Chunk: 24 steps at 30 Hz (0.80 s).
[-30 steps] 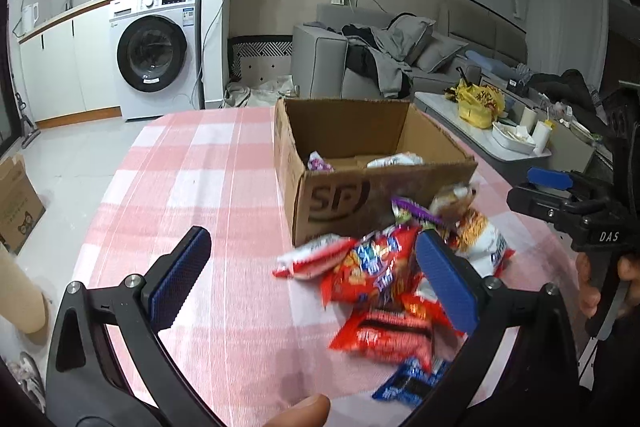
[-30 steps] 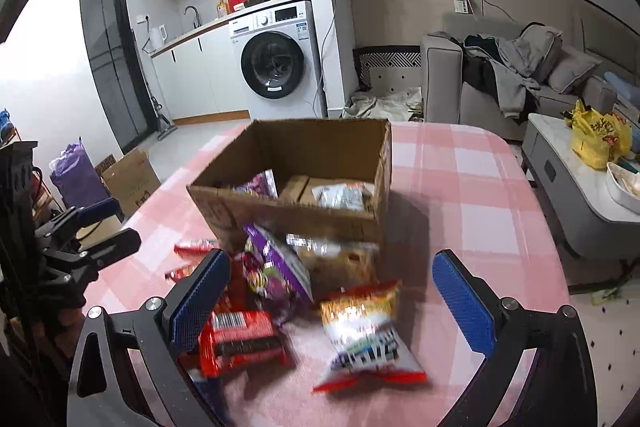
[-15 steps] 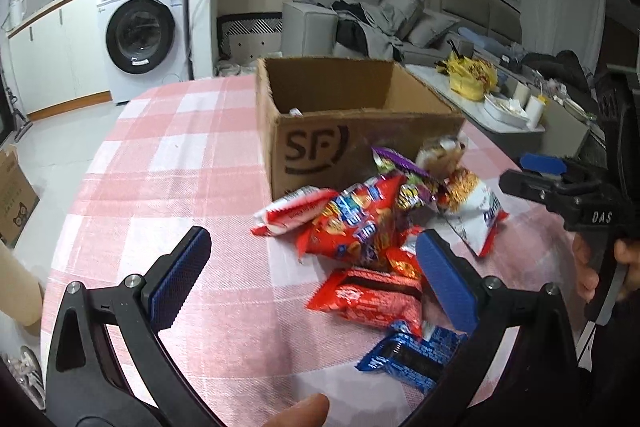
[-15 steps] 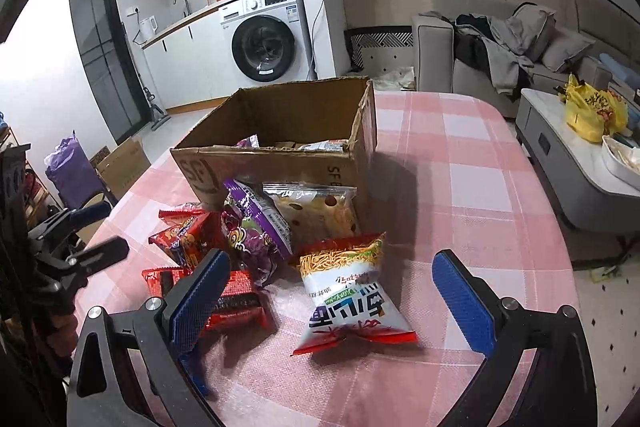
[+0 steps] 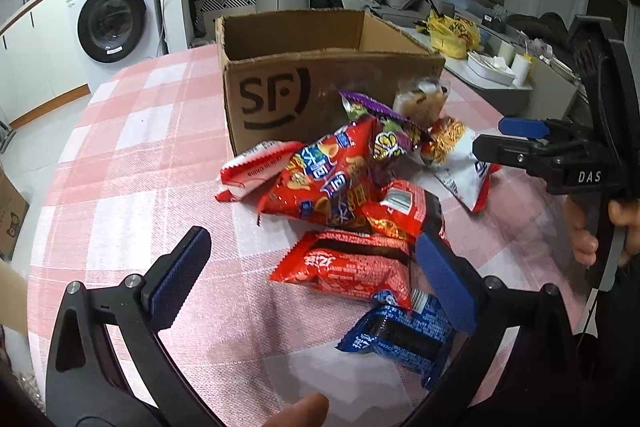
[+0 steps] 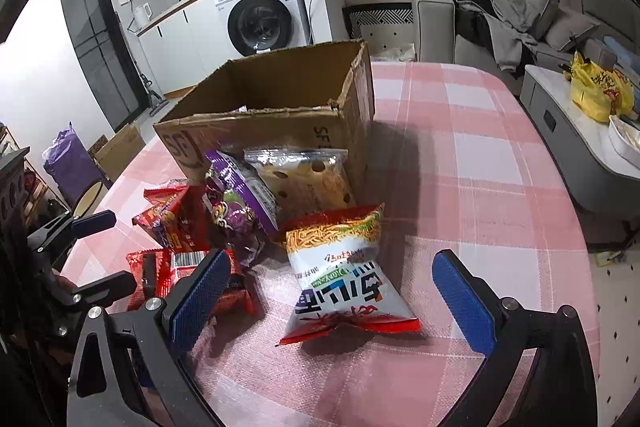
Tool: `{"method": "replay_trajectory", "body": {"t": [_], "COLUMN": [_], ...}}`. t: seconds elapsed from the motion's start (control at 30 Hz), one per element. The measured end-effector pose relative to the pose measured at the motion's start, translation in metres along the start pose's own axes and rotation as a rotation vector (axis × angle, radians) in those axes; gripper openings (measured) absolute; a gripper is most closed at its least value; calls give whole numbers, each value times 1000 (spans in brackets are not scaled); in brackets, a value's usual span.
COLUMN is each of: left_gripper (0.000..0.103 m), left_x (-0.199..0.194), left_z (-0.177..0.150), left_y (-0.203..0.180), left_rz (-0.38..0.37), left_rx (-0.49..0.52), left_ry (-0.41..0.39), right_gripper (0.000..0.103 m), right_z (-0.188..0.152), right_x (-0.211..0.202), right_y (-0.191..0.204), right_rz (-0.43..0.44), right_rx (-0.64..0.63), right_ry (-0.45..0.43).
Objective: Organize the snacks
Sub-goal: 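Grasp the red chip bag with the left tool while the right tool grasps the white noodle bag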
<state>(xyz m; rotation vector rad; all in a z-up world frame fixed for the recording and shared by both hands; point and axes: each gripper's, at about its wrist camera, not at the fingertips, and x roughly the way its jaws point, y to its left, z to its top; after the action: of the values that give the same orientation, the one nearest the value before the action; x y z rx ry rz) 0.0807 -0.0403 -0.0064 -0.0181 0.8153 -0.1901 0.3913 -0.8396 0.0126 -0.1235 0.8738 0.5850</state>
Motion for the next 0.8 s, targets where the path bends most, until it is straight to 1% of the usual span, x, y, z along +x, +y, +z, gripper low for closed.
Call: {"method": "replay_trajectory", "body": {"t": [0.23,0.33,0.4,0.47,0.53,0.6,0.77,0.8], "left_gripper": [102,102,102,102,102,102,102,102], "left_x": [11,15,18,20,24,28,36,36], "left_z": [-5,-6,-7,-7,-8,-9,-11,-12], "left_y": [-2,-2,-3,-4,-4,-5,-6,-6], "left_rz": [-20,-23,-21,-22,-27,-21,-28,-29], "left_rx": [6,10,15,14,17,15,-1,-2], "left_ry": [35,44,48,57,67,73,83,84], "right_gripper": [103,102,101,98,88,82,75,68], "right_z": [-5,-7,-7,-7,-7,-8,-10,-11], "right_x": [18,26,28,30,32,35,37,36], "right_y": [-11,-11,-10,-10,-9,-8,-6,-6], "right_rz": [11,10,10,13,21,19,6,9], "right_rx": [36,35,29,25,23,21,11,10], "right_ry": [54,68,60,55,54,60,64,62]}}
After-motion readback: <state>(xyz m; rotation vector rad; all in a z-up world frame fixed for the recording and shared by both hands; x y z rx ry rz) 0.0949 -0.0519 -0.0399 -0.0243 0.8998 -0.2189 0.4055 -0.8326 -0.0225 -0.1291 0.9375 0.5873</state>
